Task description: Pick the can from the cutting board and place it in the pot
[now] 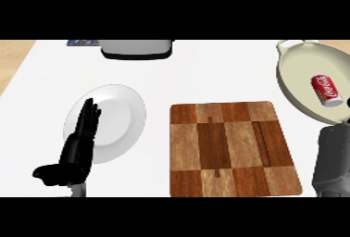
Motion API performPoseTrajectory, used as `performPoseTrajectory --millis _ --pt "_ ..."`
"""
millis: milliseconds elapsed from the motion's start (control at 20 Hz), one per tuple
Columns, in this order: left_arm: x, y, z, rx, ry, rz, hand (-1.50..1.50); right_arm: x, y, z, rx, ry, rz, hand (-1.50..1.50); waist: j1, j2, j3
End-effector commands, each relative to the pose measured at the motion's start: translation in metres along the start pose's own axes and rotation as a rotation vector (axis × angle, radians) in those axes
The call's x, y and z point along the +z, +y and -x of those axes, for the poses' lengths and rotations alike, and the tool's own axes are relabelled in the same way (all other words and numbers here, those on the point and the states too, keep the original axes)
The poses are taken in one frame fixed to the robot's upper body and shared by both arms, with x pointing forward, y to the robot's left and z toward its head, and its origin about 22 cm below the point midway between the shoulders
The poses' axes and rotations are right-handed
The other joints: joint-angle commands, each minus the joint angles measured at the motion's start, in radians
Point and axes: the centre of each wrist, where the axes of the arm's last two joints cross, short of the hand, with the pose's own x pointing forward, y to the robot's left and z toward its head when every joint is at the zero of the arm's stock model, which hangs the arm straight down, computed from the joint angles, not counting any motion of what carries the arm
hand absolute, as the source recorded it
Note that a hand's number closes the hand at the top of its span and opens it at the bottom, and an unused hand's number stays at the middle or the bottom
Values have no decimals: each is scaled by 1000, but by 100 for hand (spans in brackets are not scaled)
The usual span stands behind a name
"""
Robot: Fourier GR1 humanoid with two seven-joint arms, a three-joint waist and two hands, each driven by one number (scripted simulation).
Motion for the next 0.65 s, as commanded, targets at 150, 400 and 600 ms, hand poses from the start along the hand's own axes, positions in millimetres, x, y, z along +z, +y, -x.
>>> performPoseTrajectory --millis 150,400,600 --pt "-10 -10 -4 5 -10 -8 0 -3 -32 17 -52 15 65 -150 -2 -2 -1" --pt "-17 9 -9 -6 -5 -3 0 -27 -47 24 -91 -3 170 -150 1 0 -1" --pt "-10 -1 -8 9 -8 -7 0 -35 -59 45 -96 12 197 -150 5 1 0"
